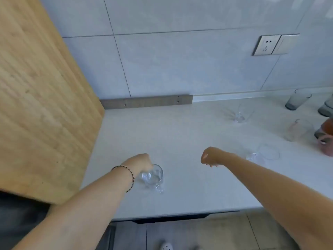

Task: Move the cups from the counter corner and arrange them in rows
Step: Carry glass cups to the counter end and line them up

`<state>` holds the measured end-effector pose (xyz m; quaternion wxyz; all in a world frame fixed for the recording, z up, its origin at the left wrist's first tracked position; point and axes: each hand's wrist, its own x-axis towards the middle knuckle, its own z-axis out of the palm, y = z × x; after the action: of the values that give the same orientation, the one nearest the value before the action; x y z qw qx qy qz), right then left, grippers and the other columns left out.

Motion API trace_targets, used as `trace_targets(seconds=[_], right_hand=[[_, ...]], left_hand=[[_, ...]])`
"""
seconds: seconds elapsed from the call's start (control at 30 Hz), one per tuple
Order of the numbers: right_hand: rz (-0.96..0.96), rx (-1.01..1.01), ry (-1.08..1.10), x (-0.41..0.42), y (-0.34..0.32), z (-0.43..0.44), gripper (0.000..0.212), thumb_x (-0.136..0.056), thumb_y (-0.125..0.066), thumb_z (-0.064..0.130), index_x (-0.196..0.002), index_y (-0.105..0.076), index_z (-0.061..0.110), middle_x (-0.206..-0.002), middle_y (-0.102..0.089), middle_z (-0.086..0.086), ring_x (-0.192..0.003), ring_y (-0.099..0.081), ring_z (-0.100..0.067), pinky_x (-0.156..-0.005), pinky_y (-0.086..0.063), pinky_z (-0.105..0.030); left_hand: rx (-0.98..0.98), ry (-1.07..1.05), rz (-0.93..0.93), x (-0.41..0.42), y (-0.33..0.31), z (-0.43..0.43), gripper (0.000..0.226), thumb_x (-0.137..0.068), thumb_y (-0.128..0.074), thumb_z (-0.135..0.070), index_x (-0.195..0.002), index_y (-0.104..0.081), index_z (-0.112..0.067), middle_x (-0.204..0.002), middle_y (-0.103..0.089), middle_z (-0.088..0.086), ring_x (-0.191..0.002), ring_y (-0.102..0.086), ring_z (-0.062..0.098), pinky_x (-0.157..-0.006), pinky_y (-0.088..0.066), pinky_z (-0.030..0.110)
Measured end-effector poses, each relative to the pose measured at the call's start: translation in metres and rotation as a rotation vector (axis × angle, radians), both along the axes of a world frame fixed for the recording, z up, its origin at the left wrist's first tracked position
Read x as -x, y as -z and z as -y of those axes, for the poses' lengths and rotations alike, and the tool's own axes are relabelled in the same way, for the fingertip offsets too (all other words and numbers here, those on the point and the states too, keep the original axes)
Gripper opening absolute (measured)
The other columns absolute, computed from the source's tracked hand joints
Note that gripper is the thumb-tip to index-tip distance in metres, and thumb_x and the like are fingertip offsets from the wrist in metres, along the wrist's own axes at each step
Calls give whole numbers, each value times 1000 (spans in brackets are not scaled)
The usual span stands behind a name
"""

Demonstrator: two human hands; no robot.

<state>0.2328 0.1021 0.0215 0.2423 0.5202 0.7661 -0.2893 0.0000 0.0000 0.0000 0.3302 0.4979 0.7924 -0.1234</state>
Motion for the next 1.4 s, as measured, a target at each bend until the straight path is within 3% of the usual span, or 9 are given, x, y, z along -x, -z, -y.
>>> trace_targets(seconds=[0.1,0.2,0.4,0.57,0.67,0.8,1.03,1.23,1.4], right_hand=[[32,53,19,-2,14,4,37,-93,-47,20,-117,-62,-4,-94,-62,-10,-83,-57,-24,-70,-48,-28],[44,85,42,-4,21,5,38,-93,-48,23,-118,-61,-2,-105,-67,-14,-88,-60,-25,-81,-50,-33],[86,119,24,-10,23,-9,39,-93,-46,22,-120,-60,-2,-116,-67,-18,-88,-59,-25,-74,-45,-29],[104,111,-65,-1,23,-37,38,-92,-45,21,-115,-62,-3,-99,-66,-14,-83,-55,-24,-69,-45,-27],[83,89,-115,14,19,-57,28,-92,-45,21,-98,-63,0,-91,-60,-11,-80,-53,-24,-65,-43,-25],[49,83,-166,46,16,-79,34,-93,-46,23,-118,-61,4,-97,-63,-8,-85,-55,-22,-78,-41,-26],[52,108,-222,120,26,-101,37,-92,-46,21,-121,-61,3,-98,-65,-9,-84,-56,-22,-77,-42,-26],[71,102,-203,188,36,-118,36,-94,-47,23,-123,-59,7,-123,-64,-10,-102,-59,-21,-88,-44,-28],[88,85,-174,225,51,-136,36,-95,-45,24,-126,-56,10,-134,-54,-4,-122,-52,-22,-101,-41,-31]], left_hand=[[54,-15,-35,-4,19,5,56,-83,-48,-49,-124,-45,-11,-108,-58,3,-99,-57,25,-78,-41,30],[73,-39,-42,-19,26,9,77,-79,-47,-57,-141,-25,-17,-138,-47,4,-122,-52,25,-84,-39,30],[44,-83,-92,-34,36,12,74,-76,-54,-50,-137,-25,-19,-130,-41,7,-110,-55,25,-73,-42,29],[81,-99,-77,-20,30,1,73,-69,-63,-48,-129,-33,-19,-126,-45,5,-108,-56,24,-72,-41,29],[98,-149,-79,3,19,-13,82,-67,-64,-50,-135,-30,-19,-132,-46,5,-116,-53,26,-83,-44,30],[45,-248,-78,51,0,-34,89,-65,-66,-51,-138,-27,-19,-138,-40,7,-120,-51,28,-92,-47,35],[-72,-238,-176,144,-17,-64,72,-64,-71,-44,-124,-38,-21,-121,-46,7,-100,-57,27,-69,-41,28],[-51,-171,-206,220,-5,-107,76,-67,-70,-40,-132,-35,-26,-128,-44,5,-112,-55,24,-78,-44,29],[-80,-120,-172,264,8,-160,72,-64,-72,-37,-128,-40,-26,-125,-46,3,-106,-58,26,-70,-44,28]])
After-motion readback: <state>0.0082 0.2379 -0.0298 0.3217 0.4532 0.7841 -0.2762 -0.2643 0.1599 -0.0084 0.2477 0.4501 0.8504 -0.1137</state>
